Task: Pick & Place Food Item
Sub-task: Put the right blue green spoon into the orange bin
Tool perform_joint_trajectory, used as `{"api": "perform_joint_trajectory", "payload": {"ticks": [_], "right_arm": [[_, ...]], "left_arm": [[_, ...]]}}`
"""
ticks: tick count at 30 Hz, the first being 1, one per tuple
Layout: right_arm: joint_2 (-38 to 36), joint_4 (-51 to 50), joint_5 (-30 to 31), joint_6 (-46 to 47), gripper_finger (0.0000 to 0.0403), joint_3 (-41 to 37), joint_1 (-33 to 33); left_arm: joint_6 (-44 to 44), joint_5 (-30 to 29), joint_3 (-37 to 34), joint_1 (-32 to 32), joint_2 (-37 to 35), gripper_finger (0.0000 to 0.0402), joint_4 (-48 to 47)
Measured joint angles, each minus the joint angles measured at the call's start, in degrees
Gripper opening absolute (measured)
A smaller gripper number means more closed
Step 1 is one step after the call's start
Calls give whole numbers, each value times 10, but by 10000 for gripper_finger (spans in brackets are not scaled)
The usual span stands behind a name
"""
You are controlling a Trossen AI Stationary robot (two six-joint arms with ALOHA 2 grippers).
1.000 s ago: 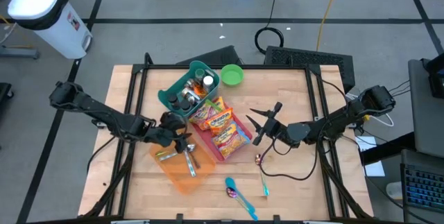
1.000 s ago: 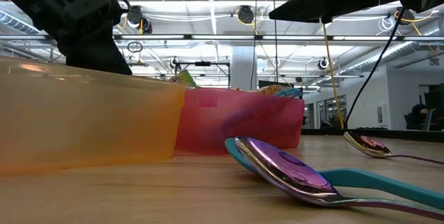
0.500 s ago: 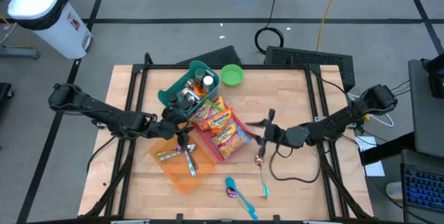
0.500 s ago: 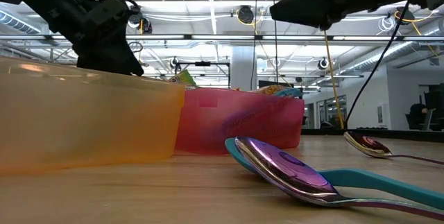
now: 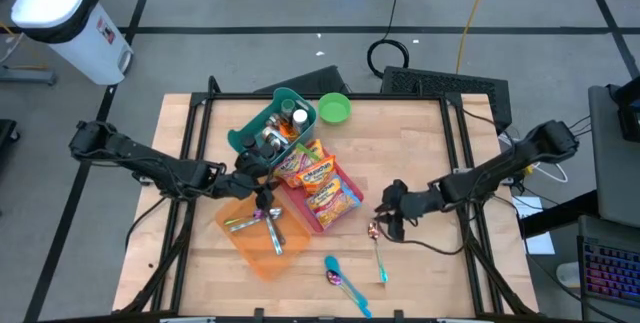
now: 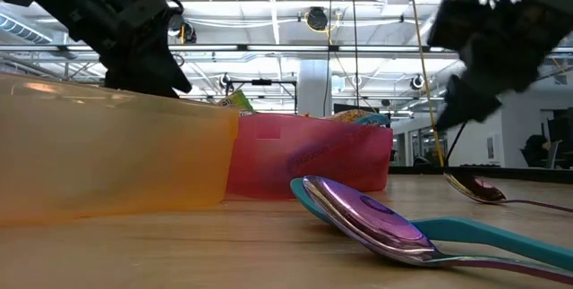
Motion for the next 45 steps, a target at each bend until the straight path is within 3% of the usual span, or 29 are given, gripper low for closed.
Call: {"api": "perform_joint_trajectory", "payload": {"ticks": [5, 13, 17, 23, 28, 34, 42, 45], "right_arm": [[12, 58, -13, 42, 128, -55, 3], [38, 274, 2, 46, 144, -160, 35], [93, 311, 15, 60, 151, -163, 48], [167, 388, -27, 58, 163, -149, 59], [201, 404, -24, 73, 161, -143, 55], [215, 404, -20, 77, 119, -142, 55], [216, 407, -26, 29, 16, -144, 54], [217, 430, -28, 10, 11, -144, 54]], "left_arm": [[1, 0, 0, 0, 0, 230, 19], [2, 0, 0, 0, 0, 230, 20], [2, 0, 0, 0, 0, 230, 22], [2, 0, 0, 0, 0, 230, 24], [2, 0, 0, 0, 0, 230, 25], [0, 0, 0, 0, 0, 230, 25], [0, 0, 0, 0, 0, 230, 24], [1, 0, 0, 0, 0, 230, 24]]}}
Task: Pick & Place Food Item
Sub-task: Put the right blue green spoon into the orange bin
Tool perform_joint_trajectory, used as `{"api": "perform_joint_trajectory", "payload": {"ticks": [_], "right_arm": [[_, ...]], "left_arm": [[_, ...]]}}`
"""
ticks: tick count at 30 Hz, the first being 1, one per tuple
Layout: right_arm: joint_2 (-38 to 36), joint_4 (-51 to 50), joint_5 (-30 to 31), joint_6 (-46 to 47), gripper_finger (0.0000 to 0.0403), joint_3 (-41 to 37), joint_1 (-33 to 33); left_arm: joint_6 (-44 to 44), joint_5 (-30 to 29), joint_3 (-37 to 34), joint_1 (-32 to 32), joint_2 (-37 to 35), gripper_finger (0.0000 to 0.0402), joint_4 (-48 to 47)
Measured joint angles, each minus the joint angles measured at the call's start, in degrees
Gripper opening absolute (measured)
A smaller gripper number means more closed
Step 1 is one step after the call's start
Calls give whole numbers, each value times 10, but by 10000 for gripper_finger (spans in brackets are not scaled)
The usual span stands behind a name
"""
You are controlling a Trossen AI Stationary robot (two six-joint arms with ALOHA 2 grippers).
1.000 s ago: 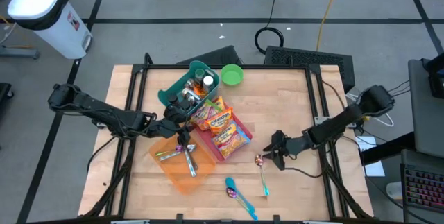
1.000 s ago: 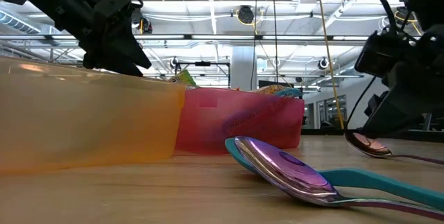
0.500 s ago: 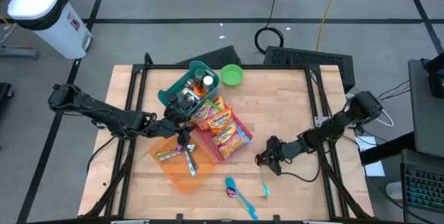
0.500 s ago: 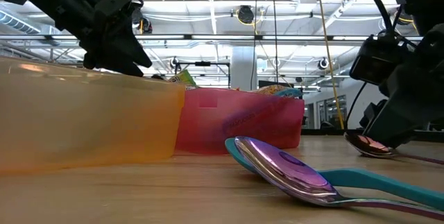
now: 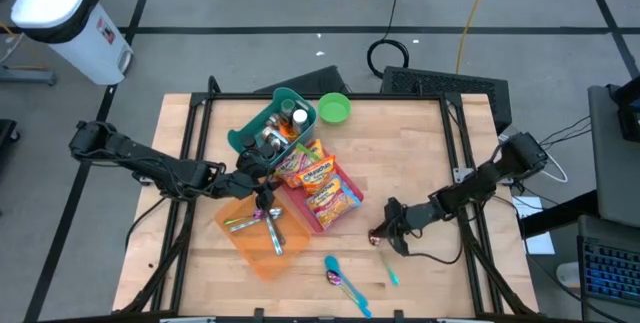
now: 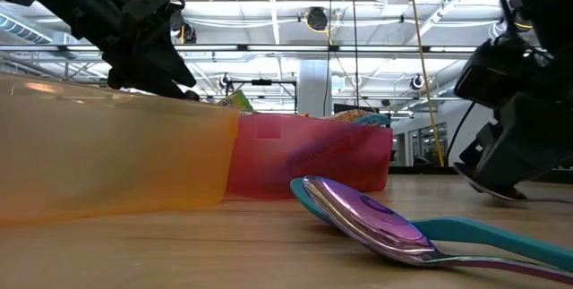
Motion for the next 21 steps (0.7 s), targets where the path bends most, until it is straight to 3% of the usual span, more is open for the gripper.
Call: {"api": "perform_joint_trajectory", "payload": {"ticks": [5, 11, 16, 21], "right_arm": [[-33, 59, 5, -82, 4, -1, 0], [-134, 105, 19, -232, 0, -1, -7], [-207, 163, 26, -375, 0, 0, -30], [-233, 139, 48, -441, 0, 40, -82]], "left_arm": [[0, 0, 0, 0, 0, 230, 3], [23, 0, 0, 0, 0, 230, 56], [113, 6, 0, 0, 0, 230, 186], [261, 15, 0, 0, 5, 230, 365]]}}
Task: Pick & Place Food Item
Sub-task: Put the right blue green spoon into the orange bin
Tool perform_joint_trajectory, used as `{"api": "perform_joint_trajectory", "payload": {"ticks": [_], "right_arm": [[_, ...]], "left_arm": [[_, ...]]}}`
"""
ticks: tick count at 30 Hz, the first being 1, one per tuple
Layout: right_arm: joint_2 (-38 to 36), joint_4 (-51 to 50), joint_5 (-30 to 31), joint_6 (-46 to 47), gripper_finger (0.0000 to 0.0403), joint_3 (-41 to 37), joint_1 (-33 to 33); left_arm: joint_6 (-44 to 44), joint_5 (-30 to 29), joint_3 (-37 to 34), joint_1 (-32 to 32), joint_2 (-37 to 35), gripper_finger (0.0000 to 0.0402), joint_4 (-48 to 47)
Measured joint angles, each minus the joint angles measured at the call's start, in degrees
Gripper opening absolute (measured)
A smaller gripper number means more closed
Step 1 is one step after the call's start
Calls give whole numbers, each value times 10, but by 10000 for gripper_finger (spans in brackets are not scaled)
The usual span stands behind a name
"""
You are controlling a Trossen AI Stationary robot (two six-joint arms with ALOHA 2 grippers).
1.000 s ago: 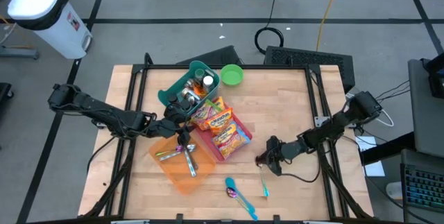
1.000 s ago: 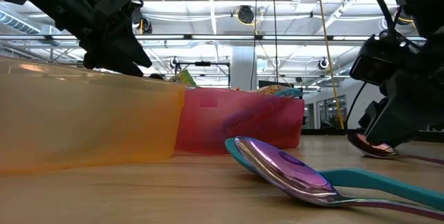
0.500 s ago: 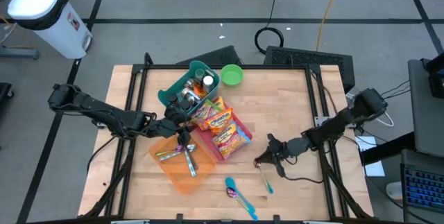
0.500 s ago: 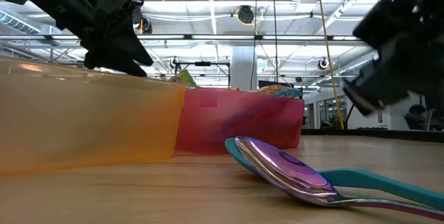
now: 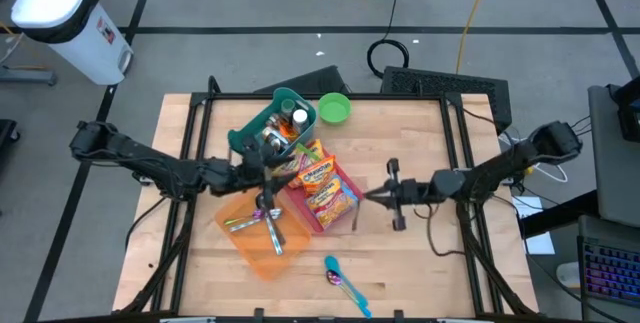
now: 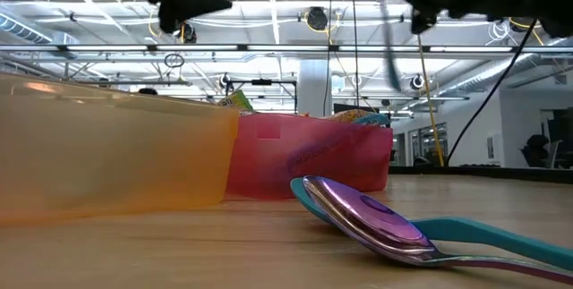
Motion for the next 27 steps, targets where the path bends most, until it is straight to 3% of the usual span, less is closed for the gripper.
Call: {"api": "perform_joint_trajectory", "payload": {"ticks": [4, 7, 10, 13, 18, 27], "right_arm": [[7, -90, 0, -27, 0, 60, -37], [17, -173, 3, -51, 0, 114, -54], [34, -228, 48, -88, 0, 157, -57], [54, -235, 100, -119, 0, 173, -56], [72, -233, 129, -129, 0, 172, -55], [73, -213, 135, -145, 0, 172, -45]], "left_arm": [[67, 24, 3, 13, 11, 230, 83], [62, 84, 32, 34, 26, 233, 46], [55, 100, 92, 49, 55, 251, -32], [64, 102, 151, 54, 91, 282, -94], [104, 132, 219, 53, 171, 326, -98], [130, 133, 270, 53, 273, 340, -99]]}}
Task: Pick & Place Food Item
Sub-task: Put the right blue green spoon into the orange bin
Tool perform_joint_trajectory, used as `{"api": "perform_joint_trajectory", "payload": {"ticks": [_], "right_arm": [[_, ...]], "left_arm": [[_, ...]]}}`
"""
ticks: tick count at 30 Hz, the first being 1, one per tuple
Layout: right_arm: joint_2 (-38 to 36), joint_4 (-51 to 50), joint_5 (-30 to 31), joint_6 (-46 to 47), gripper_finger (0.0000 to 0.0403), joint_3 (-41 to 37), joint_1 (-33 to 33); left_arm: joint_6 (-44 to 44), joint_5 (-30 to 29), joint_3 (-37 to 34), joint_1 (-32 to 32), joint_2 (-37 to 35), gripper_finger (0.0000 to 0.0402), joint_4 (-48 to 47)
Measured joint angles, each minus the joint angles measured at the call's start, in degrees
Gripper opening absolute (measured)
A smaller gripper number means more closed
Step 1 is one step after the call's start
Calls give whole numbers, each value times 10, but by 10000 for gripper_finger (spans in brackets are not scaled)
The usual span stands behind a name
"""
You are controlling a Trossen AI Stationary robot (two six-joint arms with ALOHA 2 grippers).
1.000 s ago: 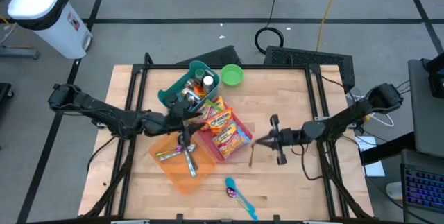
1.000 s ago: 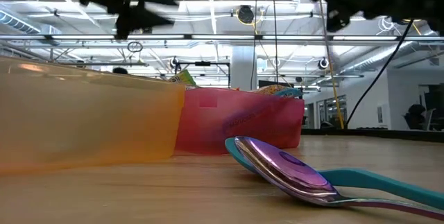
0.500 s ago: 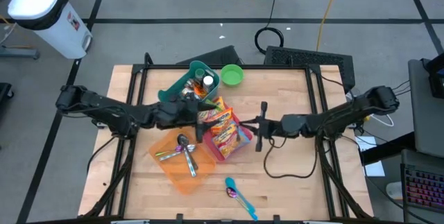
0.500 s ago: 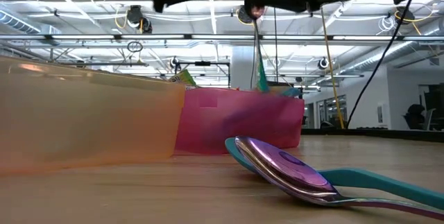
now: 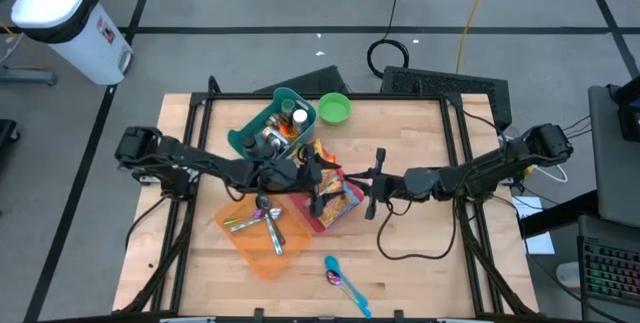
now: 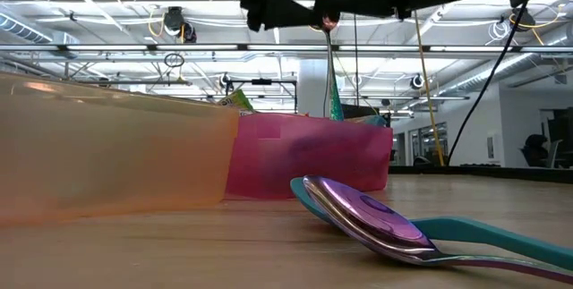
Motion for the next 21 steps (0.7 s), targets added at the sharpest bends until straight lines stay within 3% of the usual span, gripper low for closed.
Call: {"api": "perform_joint_trajectory", "payload": {"ticks": [9, 21], "right_arm": [[0, -4, 0, -2, 0, 0, 1], [0, 2, 0, 0, 0, 0, 1]], "left_arm": [[18, -3, 3, 2, 11, 318, -4], [-20, -1, 3, 6, 8, 160, -20]]}}
